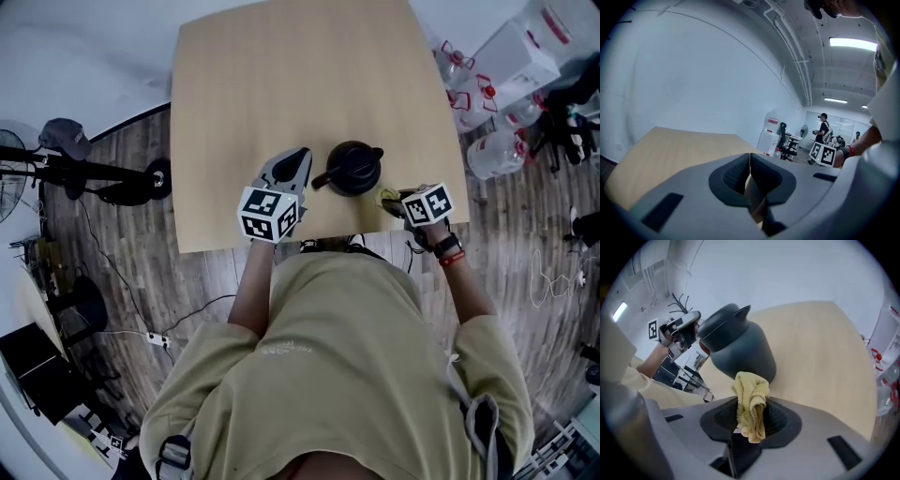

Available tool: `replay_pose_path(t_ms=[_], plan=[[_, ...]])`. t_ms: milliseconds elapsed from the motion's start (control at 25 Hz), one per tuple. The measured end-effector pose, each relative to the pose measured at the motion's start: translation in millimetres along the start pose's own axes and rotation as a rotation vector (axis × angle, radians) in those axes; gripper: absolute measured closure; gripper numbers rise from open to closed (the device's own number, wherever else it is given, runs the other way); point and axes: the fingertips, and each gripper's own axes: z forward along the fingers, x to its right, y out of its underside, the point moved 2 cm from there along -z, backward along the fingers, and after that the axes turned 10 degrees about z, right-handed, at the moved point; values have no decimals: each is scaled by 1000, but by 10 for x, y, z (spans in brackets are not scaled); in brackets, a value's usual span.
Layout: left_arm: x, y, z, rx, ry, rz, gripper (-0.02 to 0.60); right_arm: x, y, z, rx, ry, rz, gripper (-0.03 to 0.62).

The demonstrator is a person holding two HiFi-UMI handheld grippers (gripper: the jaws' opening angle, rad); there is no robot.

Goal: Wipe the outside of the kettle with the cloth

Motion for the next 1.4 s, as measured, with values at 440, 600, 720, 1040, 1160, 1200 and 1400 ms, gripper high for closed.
replay_pose_path(t_ms=[440, 600, 720, 1040, 1160, 1200, 1400], plan=[[-333, -1, -231, 1, -109, -32, 557, 359, -1449, -12, -31, 87, -239, 464], [-534, -2, -318, -4, -171, -52, 557, 193, -2019, 241, -81, 45, -339, 464], [-654, 24, -400, -9, -214, -71, 557, -114, -2290, 553, -171, -17, -454, 464], [-799, 163, -614, -26, -297, -116, 557, -1156, -2219, 1410, -512, -218, -770, 464], [-810, 214, -688, -26, -311, -123, 557, -1383, -1847, 1579, -742, -307, -861, 462], [-815, 231, -709, -25, -312, -123, 557, -1406, -1728, 1626, -820, -320, -881, 462], [-839, 298, -784, -24, -331, -146, 557, -1356, -1395, 1756, -1089, -305, -973, 462]])
